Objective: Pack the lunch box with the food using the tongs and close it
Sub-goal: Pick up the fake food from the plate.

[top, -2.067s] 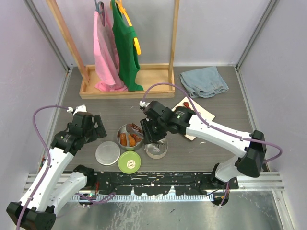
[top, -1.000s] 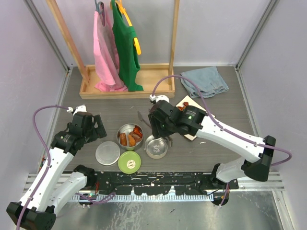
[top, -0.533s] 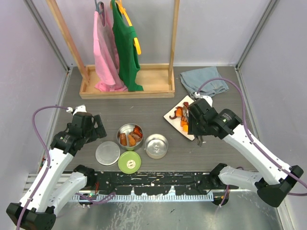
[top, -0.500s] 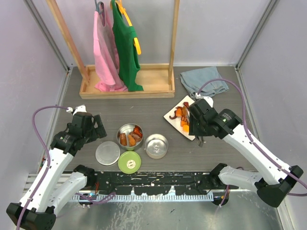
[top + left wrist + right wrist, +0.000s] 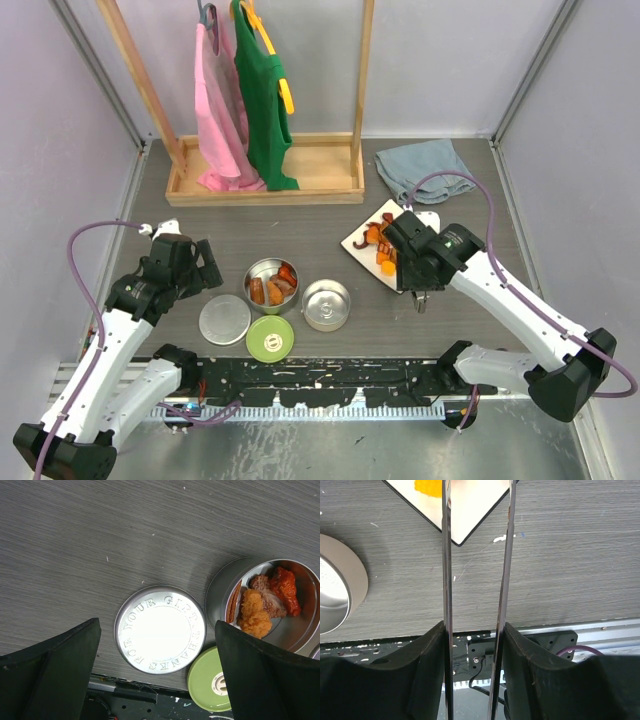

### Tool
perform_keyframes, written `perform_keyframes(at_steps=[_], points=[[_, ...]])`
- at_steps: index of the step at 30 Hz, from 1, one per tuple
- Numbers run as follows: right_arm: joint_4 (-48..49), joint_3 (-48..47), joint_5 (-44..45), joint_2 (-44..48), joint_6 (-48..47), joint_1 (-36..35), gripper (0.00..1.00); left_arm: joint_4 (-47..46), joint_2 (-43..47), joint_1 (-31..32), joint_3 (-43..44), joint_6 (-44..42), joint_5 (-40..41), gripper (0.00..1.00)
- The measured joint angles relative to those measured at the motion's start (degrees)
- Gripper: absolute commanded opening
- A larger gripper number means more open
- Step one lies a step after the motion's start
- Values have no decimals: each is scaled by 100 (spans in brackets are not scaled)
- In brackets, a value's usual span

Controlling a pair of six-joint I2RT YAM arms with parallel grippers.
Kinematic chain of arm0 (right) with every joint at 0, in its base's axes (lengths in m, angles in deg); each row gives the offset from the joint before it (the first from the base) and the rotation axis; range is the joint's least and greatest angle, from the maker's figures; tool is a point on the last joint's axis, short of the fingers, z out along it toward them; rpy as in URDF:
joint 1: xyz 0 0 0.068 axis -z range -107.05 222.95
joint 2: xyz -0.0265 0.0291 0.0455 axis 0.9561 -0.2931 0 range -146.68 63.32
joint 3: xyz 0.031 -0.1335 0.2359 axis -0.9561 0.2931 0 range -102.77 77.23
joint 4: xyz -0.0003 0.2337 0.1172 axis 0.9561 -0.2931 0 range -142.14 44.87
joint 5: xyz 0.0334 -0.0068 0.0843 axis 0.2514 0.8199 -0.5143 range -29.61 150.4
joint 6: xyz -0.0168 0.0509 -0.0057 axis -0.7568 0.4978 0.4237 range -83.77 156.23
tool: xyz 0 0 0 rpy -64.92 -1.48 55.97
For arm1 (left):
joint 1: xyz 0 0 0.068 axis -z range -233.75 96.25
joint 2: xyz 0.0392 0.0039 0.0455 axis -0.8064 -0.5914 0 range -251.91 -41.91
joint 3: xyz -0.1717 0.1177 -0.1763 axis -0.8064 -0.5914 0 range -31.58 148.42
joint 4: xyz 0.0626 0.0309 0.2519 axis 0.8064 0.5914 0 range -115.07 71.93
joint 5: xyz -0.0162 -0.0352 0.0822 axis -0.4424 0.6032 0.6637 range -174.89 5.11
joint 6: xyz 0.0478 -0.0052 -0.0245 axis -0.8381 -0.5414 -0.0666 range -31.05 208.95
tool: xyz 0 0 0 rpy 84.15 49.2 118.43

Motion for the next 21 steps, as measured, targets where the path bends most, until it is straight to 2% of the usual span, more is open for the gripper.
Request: perform_keyframes(at_steps=[21], points=[[487, 424, -505, 2, -487, 643, 47, 0, -42, 0, 0, -17, -44, 98]])
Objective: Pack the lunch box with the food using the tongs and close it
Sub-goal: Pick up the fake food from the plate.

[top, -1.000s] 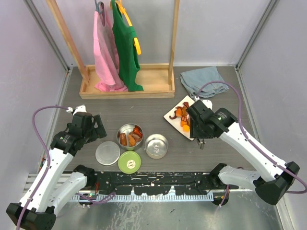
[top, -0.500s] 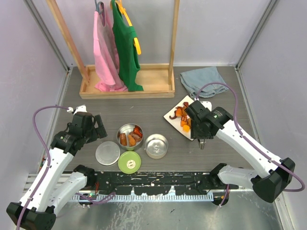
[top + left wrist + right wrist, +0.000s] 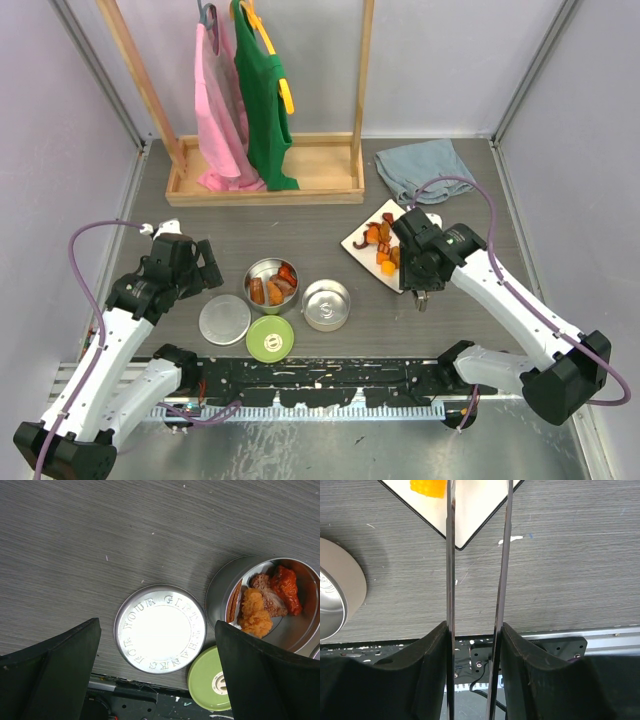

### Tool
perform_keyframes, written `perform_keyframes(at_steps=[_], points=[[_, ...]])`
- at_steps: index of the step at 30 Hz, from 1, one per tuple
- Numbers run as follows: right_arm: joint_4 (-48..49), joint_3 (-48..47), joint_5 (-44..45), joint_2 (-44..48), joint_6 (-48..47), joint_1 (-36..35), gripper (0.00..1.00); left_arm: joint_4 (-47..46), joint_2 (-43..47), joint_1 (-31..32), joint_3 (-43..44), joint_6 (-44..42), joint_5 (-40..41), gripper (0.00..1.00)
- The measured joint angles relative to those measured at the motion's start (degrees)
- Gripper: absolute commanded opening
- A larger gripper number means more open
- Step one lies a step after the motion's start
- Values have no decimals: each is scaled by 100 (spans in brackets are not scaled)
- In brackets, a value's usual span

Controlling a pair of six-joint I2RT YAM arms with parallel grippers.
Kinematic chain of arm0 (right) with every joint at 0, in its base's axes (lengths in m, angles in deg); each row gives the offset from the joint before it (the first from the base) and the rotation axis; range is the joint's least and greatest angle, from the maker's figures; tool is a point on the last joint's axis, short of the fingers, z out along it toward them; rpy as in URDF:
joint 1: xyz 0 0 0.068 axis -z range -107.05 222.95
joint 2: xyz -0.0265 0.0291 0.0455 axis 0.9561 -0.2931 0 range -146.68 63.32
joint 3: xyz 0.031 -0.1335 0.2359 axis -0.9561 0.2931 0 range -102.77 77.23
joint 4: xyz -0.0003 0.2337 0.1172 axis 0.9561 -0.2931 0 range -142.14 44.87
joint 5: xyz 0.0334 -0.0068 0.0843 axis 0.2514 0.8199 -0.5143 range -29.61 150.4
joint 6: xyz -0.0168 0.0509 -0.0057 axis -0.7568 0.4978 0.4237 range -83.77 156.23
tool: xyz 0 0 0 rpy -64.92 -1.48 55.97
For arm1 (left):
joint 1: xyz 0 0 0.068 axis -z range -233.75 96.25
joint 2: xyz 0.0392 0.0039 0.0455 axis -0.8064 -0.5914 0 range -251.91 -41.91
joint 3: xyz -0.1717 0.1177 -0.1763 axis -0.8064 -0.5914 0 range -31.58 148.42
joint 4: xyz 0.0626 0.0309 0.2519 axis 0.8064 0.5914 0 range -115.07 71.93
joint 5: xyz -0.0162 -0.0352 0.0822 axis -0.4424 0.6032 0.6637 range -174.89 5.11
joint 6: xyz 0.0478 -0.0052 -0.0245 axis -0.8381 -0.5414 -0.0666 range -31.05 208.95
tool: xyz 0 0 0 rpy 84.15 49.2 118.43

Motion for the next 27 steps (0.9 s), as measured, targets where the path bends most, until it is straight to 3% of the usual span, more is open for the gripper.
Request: perform_keyframes(at_steps=[27], points=[[136, 63, -20, -507, -356, 31, 47, 0, 0, 0, 0, 0, 2, 98]])
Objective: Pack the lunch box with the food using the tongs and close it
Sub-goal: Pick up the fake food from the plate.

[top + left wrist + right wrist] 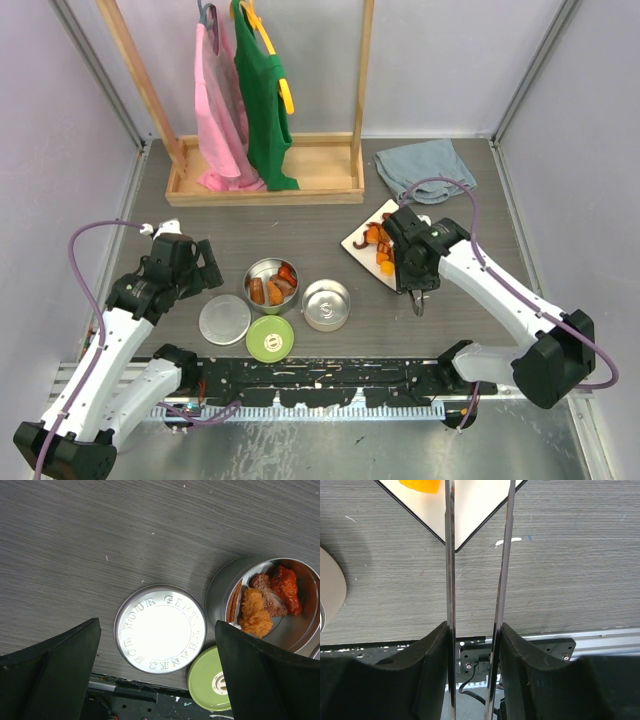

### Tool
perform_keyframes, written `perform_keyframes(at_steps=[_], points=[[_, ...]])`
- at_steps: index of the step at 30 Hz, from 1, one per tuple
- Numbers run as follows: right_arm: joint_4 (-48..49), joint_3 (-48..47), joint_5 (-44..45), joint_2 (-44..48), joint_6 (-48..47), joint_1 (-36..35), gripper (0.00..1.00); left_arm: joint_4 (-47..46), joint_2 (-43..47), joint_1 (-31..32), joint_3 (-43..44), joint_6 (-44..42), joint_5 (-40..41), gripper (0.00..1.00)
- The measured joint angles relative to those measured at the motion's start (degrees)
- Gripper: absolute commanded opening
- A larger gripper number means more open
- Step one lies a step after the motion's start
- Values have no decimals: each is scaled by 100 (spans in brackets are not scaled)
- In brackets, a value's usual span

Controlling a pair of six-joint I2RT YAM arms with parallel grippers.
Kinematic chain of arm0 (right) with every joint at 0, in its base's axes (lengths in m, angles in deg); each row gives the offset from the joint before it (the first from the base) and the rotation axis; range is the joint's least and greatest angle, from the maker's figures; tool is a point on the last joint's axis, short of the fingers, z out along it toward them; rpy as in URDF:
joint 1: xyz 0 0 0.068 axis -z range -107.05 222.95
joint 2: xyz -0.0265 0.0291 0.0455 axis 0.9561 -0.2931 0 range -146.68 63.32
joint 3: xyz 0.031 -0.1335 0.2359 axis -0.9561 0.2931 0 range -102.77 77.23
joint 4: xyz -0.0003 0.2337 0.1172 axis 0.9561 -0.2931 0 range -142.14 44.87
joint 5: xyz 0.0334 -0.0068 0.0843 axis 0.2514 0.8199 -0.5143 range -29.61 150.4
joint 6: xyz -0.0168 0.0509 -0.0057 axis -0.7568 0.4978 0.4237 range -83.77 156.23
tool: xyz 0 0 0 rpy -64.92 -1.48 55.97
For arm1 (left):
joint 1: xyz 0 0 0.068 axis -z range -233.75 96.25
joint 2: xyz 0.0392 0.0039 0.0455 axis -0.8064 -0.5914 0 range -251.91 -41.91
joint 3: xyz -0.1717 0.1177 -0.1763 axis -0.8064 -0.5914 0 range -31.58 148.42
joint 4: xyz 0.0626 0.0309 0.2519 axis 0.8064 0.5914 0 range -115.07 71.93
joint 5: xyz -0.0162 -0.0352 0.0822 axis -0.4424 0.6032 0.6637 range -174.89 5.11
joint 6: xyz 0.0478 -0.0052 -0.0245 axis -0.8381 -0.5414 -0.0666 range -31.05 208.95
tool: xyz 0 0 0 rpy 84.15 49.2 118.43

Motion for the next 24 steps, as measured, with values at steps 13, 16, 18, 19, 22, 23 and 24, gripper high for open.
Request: perform_keyframes(at_steps=[13, 16, 18, 19, 22, 23, 24], points=[[9, -55, 13, -210, -116, 35, 33, -2, 9, 0, 0, 0, -20, 98], [-9, -131, 11, -179, -116, 39, 33, -2, 4, 0, 0, 0, -22, 98], [-31, -170, 7, -142, -116, 52, 34, 0, -11, 0, 0, 0, -22, 98], [-46, -179, 7, -111, -114, 55, 34, -2, -24, 0, 0, 0, -22, 98], [-127, -214, -7, 2, -98, 66, 35, 0, -44, 0, 0, 0, -20, 98], [-184, -238, -24, 31, -92, 66, 36, 0, -48, 0, 0, 0, -20, 98], [-234, -260, -46, 59, -90, 63, 37, 0, -48, 0, 0, 0, -20, 98]])
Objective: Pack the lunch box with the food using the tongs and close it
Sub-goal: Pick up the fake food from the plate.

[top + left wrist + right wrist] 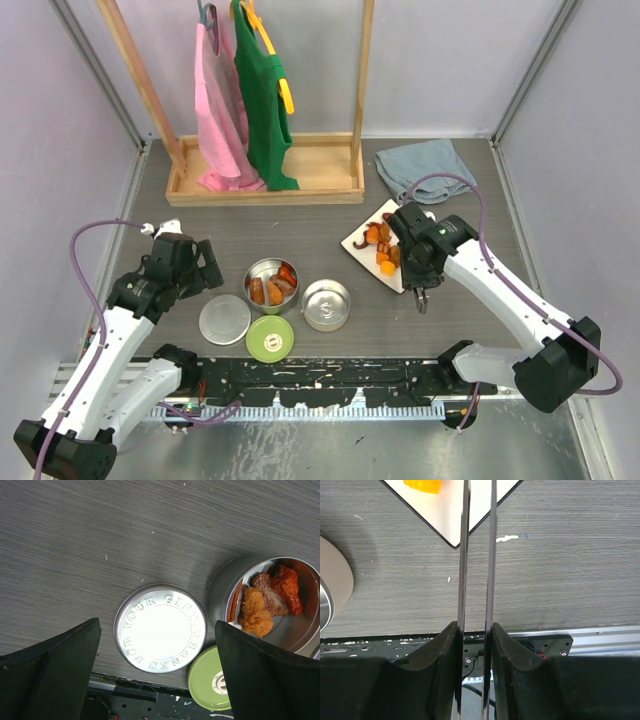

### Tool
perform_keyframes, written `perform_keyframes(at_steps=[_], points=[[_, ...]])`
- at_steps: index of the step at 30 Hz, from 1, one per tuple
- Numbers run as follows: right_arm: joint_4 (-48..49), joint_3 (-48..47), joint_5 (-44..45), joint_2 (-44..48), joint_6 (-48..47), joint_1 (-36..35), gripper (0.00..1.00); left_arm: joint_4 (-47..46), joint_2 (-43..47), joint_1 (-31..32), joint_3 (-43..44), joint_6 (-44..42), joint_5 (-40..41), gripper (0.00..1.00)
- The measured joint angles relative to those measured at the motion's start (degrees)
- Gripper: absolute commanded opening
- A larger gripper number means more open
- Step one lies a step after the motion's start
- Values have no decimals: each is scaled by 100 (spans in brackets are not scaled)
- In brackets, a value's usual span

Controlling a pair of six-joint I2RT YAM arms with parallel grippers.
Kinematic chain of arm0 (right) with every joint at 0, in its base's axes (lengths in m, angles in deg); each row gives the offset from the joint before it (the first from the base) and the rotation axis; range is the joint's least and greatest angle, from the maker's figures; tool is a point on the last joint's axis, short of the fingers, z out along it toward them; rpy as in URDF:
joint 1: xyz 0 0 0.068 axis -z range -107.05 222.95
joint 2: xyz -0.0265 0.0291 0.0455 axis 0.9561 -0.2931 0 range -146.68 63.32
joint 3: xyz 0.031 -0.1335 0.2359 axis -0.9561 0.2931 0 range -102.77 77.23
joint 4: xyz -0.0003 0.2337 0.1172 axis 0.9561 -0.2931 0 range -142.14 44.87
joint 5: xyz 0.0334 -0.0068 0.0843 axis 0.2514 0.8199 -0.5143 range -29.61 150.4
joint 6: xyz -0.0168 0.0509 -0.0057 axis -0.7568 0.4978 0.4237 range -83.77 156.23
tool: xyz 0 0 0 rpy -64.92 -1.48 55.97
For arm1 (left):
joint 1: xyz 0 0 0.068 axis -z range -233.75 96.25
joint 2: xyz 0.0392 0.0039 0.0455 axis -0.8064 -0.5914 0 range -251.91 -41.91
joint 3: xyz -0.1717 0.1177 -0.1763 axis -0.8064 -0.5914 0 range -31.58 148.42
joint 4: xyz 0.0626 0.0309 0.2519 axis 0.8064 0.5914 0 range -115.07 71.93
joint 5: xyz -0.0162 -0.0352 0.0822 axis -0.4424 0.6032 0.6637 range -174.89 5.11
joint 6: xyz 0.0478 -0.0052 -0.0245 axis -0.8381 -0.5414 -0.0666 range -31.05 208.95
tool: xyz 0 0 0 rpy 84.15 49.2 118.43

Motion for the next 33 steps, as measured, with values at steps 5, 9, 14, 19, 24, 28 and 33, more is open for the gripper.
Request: perform_keyframes(at_steps=[5, 9, 14, 19, 24, 28, 33], points=[[-81, -20, -24, 83, -20, 11, 43, 0, -9, 0, 0, 0, -2, 98], [-79, -31, -42, 15, -48, 11, 44, 0, -35, 0, 0, 0, 0, 98], [-44, -37, -35, -120, -92, 57, 45, 0, -42, 0, 0, 0, -2, 98], [94, 42, -63, -138, -184, 188, 47, 0, -70, 0, 0, 0, -2, 98], [188, 111, -103, -256, -289, 280, 46, 0, -92, 0, 0, 0, -2, 98], [256, 149, -116, -332, -363, 330, 40, 0, -92, 0, 0, 0, 0, 98], [275, 131, -120, -328, -387, 337, 34, 0, -92, 0, 0, 0, 0, 98]])
